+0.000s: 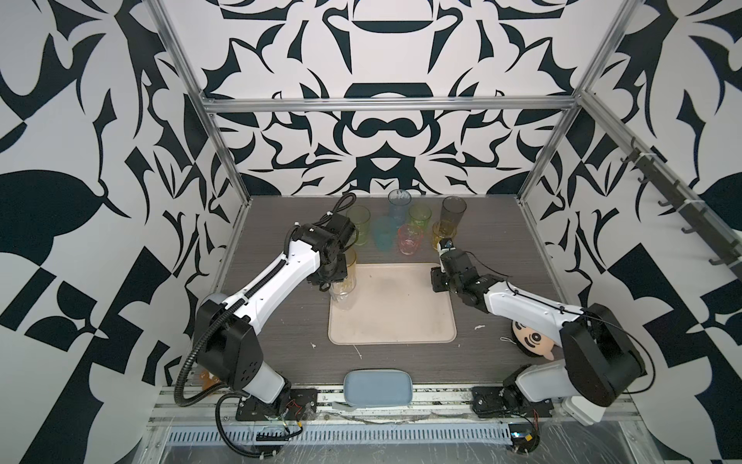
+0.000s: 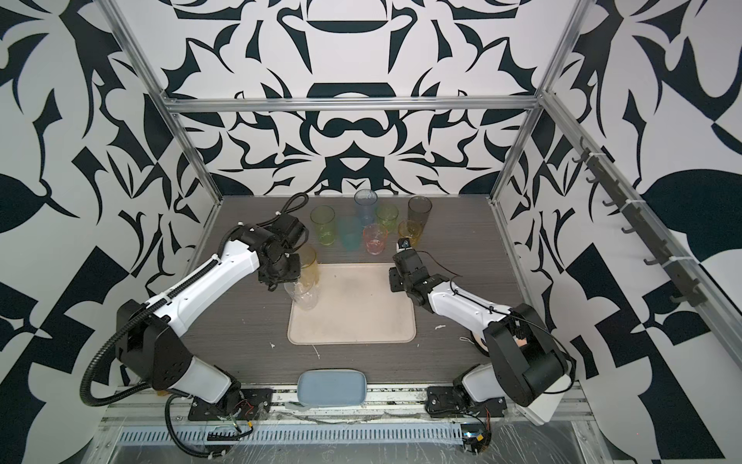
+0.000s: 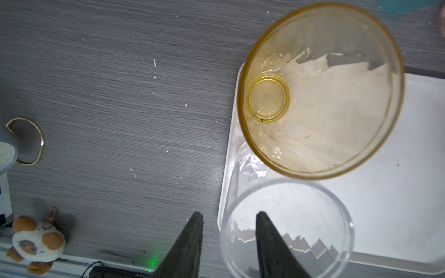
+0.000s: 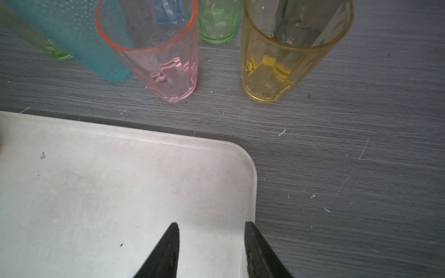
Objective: Place the glasses into the tray
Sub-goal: Place the glass on the tray, then pick up the glass from the top-center of the table.
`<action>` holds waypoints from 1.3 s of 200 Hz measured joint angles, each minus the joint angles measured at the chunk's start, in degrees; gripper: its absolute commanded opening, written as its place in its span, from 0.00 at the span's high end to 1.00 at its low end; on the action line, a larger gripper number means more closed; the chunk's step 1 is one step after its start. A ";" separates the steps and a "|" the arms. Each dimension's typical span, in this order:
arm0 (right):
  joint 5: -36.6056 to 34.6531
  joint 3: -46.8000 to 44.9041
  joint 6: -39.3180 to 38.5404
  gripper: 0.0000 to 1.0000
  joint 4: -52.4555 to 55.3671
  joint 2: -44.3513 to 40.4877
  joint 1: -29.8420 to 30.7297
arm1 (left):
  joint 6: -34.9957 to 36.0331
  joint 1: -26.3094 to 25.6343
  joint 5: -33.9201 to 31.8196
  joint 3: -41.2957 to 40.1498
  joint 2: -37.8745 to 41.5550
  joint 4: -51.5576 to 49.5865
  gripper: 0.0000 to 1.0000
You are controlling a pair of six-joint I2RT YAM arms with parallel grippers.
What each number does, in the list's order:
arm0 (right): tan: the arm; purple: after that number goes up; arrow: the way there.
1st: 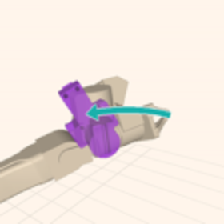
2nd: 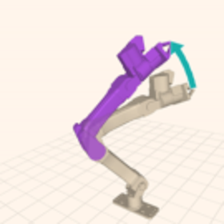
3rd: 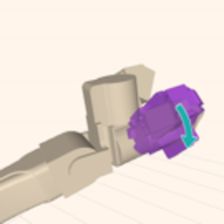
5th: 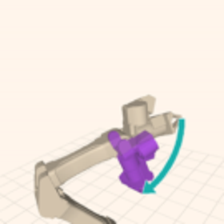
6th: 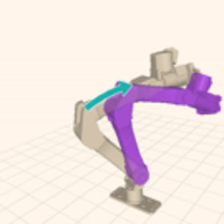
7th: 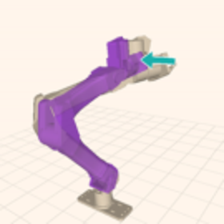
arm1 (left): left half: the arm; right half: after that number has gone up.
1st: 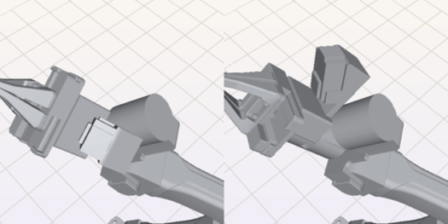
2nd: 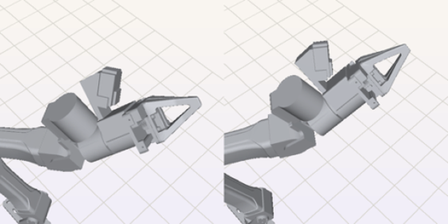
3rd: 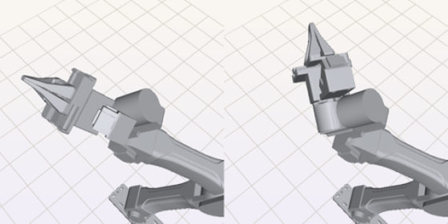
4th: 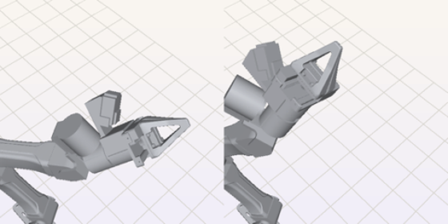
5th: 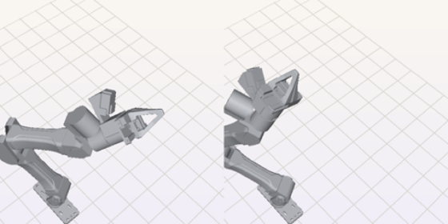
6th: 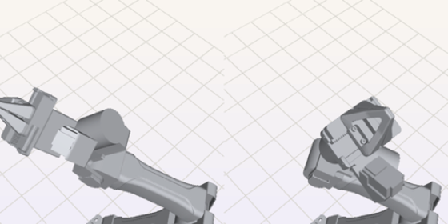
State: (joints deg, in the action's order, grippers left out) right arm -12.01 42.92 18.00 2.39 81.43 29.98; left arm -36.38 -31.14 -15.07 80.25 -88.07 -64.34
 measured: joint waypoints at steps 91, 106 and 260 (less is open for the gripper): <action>0.00 0.00 0.02 0.53 -0.02 -0.28 0.00 | 1.86 0.55 -2.54 8.87 1.99 -1.31 0.51; 0.00 0.00 0.02 0.53 -0.04 -0.50 0.00 | 2.32 1.14 -2.97 11.02 1.99 -1.14 0.49; -0.04 -0.59 -0.02 0.51 -0.44 -3.21 0.00 | 3.19 7.87 1.14 29.33 -15.65 9.16 0.47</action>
State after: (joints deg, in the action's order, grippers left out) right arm -12.05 42.33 17.98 1.96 78.22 29.98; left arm -33.19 -23.27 -13.93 109.58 -103.72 -55.18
